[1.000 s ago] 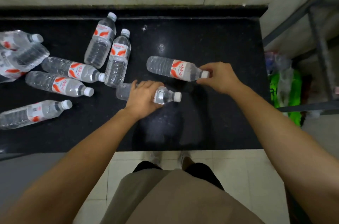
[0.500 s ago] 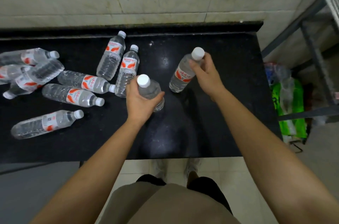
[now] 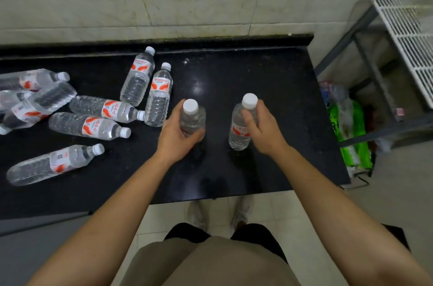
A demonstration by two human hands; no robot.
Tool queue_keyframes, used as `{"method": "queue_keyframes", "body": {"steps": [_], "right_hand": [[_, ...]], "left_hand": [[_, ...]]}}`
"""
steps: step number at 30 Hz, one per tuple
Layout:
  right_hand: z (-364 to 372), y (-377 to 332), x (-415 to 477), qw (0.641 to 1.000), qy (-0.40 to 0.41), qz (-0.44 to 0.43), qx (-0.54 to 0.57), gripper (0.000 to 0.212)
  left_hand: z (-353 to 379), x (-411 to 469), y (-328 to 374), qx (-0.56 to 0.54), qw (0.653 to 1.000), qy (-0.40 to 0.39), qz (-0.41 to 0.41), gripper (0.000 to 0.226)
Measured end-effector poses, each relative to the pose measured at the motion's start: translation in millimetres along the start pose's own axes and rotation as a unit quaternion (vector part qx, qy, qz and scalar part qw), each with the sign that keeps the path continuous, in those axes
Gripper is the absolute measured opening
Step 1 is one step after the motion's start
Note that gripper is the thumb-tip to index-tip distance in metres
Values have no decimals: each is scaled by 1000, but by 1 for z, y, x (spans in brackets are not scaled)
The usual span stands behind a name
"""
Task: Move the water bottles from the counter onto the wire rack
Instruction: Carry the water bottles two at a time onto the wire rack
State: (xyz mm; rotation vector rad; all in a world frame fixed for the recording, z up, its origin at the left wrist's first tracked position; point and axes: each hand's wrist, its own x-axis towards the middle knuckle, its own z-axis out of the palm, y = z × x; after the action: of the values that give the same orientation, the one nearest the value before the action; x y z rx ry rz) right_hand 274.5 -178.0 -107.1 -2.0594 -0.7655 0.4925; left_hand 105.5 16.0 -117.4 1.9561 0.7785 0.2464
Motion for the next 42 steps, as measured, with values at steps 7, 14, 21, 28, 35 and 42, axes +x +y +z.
{"method": "queue_keyframes", "body": {"steps": [7,14,21,28,35,42], "right_hand": [[24,9,-39,992,-54,111,28,83],[-1,12,-69,989,-22,129,64,78],[-68,7,-100,980,152,104,75,66],[-192,-16,-137,953,273,7,134,65],[-324,35,-182,927,320,-34,193,67],[-455,98,-206,907,375,-40,189,67]], "left_hand": [[-4,0,-3,-1,1000,-19,-15,87],[-4,-4,16,-6,999,-32,3,80],[35,-19,86,-56,994,-47,78,67],[98,-42,212,-143,976,-45,157,68],[199,-79,330,-197,960,-7,201,65],[299,-106,424,-203,954,6,220,68]]}}
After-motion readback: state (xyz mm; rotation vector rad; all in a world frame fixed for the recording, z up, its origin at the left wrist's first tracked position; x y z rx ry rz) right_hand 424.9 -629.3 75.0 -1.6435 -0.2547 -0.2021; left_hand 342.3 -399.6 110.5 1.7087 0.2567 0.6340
